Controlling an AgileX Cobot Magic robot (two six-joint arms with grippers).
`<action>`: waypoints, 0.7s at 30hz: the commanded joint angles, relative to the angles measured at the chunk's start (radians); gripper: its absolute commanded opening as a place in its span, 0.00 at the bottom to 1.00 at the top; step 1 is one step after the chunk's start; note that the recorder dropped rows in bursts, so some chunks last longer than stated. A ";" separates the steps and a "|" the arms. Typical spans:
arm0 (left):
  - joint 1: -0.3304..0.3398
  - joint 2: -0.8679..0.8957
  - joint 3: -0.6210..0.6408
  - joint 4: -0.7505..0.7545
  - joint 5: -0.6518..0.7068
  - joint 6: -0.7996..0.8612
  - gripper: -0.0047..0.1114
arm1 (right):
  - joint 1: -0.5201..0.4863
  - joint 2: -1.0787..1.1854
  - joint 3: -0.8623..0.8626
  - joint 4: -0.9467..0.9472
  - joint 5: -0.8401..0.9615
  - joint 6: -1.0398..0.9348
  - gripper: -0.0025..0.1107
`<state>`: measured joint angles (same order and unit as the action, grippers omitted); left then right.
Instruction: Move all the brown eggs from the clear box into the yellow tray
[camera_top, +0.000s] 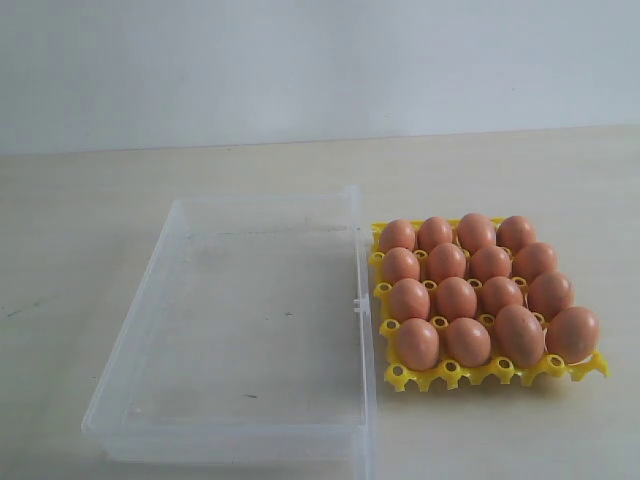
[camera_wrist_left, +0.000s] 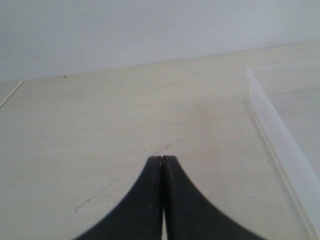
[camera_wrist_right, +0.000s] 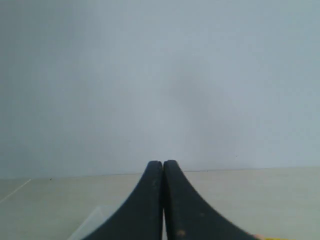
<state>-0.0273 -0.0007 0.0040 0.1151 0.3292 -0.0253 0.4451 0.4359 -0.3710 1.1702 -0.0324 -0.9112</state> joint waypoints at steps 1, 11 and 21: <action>-0.001 0.001 -0.004 0.001 -0.013 -0.004 0.04 | -0.005 -0.029 -0.006 -0.030 0.047 -0.084 0.02; -0.001 0.001 -0.004 0.001 -0.013 -0.004 0.04 | -0.005 -0.029 0.026 -0.101 0.039 -0.116 0.02; -0.001 0.001 -0.004 0.001 -0.013 -0.004 0.04 | -0.005 -0.077 0.168 -0.091 -0.011 -0.116 0.02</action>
<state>-0.0273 -0.0007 0.0040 0.1151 0.3292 -0.0253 0.4451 0.3900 -0.2393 1.0745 -0.0297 -1.0176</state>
